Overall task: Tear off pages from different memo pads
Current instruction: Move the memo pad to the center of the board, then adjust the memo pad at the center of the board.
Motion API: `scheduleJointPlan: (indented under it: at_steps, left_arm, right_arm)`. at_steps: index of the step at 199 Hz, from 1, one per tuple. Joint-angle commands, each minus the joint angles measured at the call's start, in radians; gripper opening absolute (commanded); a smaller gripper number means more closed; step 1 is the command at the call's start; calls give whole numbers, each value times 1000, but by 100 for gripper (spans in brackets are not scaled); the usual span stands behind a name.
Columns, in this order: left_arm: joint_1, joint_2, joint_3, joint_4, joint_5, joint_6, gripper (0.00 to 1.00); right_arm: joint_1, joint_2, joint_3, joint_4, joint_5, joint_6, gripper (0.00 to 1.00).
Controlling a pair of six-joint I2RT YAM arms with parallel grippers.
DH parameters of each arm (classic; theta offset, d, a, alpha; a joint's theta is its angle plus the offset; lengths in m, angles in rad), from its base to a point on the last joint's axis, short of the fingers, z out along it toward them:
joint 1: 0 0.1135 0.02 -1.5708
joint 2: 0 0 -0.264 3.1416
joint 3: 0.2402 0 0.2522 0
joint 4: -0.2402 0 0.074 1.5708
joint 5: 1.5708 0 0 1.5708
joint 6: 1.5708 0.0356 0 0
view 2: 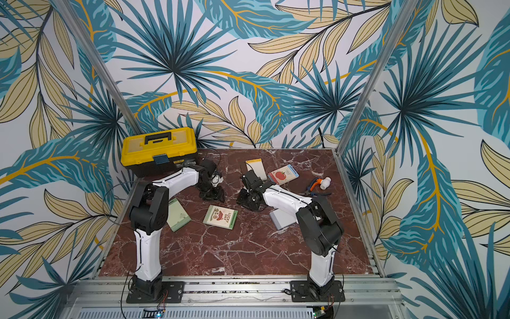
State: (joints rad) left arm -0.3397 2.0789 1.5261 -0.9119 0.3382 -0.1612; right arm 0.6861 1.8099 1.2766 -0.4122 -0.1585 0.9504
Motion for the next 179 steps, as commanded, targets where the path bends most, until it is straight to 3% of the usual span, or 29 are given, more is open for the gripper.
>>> scheduleJointPlan:
  at_steps: [1,29,55,121,179]
  left_arm:
    - [-4,-11,-69,-79,43,-3,54]
    - [-6,-59,-143,-82,112,-18,51]
    - [-23,-112,-217,-71,146,-50,49]
    - [-91,-181,-303,-57,205,-130,46]
    - [-104,-225,-422,110,408,-246,39]
  right_arm:
    - [83,-42,-58,-38,3,23,60]
    - [199,-9,-56,-53,-29,43,62]
    - [227,-3,-131,19,-24,153,62]
    - [206,16,-242,121,13,305,70]
    - [90,-24,-237,113,43,249,71]
